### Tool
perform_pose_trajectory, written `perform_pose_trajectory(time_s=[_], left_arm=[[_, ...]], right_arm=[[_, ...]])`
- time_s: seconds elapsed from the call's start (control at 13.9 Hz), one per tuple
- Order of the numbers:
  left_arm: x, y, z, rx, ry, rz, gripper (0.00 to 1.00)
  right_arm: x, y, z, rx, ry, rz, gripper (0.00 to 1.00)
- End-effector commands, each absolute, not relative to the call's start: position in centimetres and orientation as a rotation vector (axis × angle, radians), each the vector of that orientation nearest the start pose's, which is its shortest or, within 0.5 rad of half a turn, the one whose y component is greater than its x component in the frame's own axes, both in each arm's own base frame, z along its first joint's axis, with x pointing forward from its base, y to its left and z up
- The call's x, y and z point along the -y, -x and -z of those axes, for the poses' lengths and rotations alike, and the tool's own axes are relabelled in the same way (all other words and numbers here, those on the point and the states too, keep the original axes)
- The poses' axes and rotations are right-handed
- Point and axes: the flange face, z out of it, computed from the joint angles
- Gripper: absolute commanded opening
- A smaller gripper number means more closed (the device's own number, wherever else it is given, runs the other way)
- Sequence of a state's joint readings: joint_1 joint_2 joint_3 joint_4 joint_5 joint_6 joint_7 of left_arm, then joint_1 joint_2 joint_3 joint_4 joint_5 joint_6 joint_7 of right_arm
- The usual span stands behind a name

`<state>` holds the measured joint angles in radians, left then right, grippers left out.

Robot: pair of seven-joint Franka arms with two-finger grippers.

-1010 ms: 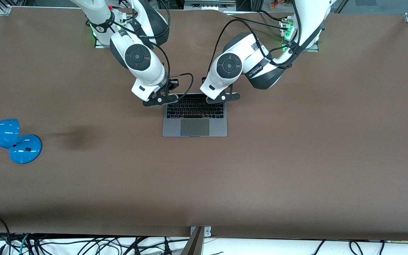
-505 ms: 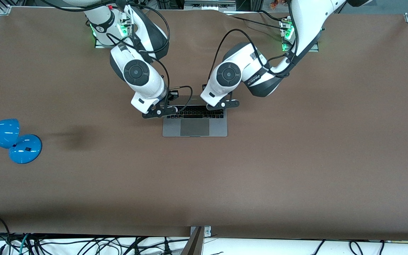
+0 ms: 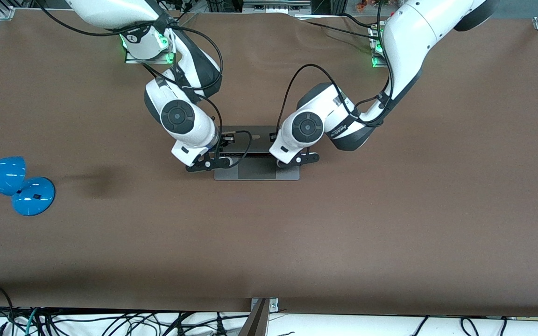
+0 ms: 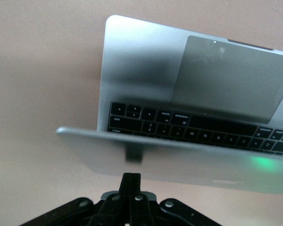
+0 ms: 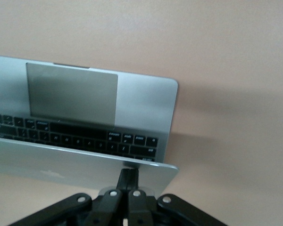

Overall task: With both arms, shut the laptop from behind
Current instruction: 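Push the laptop lid down toward the keyboard with both grippers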

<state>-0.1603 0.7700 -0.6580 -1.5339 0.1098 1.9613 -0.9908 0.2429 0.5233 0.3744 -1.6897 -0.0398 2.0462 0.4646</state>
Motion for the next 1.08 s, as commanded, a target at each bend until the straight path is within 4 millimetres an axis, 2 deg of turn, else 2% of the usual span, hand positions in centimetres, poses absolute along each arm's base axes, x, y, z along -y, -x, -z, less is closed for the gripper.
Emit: perform_pose_trajectory(time_s=[0.0,0.14,0.58,0.79,1.01], left_arm=[[44.1,-52.9,-25.2,0.322,3.130,-0.602,0.00],[44.1,-53.4,-24.7,0.342,3.152,-0.589,0.00],[43.5,-54.5,-19.7,0.347,3.163,-0.513,0.00],[43.1,-54.9,-18.3,0.369,3.169,-0.502,0.00],[43.1,-54.9,-17.4,0.365,3.155,-0.481,0.00]], right_arm=[[-36.2,-56.3,-28.5,0.223,3.054,-0.251,0.00],[-35.7,-56.9,-27.4,0.209,3.058,-0.244,0.00],[-35.1,-58.2,-25.2,0.179,3.057,-0.265,0.00],[-35.1,-58.9,-24.7,0.167,3.051,-0.266,0.00],[-35.1,-59.4,-22.7,0.154,3.050,-0.286,0.00]])
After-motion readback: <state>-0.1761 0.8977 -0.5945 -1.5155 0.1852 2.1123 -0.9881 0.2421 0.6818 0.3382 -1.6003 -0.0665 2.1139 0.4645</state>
